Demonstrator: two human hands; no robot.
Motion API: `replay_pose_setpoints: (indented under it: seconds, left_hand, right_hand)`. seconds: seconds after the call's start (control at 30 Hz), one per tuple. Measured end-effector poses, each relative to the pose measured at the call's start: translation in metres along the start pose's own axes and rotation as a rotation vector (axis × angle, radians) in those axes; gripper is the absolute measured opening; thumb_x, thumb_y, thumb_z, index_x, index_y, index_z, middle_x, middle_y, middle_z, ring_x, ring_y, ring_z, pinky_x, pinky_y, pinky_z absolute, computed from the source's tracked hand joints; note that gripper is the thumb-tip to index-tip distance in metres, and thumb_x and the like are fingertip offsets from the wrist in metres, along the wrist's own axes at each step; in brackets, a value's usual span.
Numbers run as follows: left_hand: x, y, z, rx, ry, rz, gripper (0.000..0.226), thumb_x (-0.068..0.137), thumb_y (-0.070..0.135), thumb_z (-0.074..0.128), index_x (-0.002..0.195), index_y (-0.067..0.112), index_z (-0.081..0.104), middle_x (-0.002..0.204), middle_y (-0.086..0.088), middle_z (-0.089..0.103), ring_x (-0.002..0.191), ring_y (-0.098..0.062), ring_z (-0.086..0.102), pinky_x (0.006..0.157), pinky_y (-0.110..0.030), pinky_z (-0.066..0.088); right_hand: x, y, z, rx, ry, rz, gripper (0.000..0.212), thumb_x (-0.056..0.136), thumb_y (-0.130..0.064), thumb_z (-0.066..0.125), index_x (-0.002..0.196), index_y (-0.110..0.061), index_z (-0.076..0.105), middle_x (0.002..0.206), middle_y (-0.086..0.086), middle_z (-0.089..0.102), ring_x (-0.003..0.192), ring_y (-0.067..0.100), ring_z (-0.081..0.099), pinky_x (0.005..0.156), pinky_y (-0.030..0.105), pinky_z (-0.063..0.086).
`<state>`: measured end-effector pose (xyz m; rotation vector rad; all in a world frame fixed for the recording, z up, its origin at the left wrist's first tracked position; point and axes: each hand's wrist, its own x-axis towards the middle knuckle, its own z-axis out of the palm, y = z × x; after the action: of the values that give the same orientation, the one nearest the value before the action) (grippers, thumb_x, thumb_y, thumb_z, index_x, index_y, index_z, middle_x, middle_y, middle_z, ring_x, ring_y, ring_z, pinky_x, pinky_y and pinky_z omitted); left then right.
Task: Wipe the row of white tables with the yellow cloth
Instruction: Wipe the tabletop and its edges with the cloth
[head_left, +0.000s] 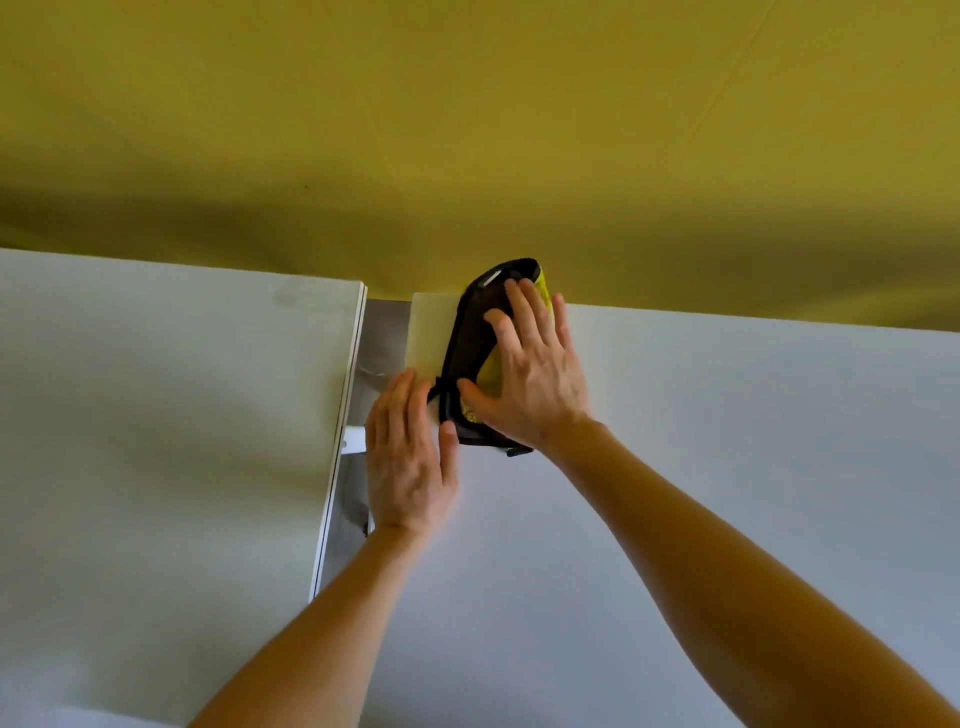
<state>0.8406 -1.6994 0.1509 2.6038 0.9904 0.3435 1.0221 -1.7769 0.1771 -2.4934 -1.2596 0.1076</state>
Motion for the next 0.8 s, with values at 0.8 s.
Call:
replay_pose_setpoints:
  seconds: [0.8]
  left_hand:
    - [-0.003, 0.012, -0.001, 0.092, -0.145, -0.178, 0.086, 0.096, 0.051, 0.049, 0.166, 0.001, 0.035, 0.164, -0.018, 0.049, 0.132, -0.036, 0.066, 0.078, -0.043, 0.064]
  right_hand:
    - [0.096, -0.047, 0.033, -0.034, -0.082, 0.037, 0.07, 0.092, -0.084, 0.051, 0.108, -0.019, 0.07, 0.098, 0.007, 0.068, 0.094, 0.032, 0.064, 0.079, 0.04, 0.047]
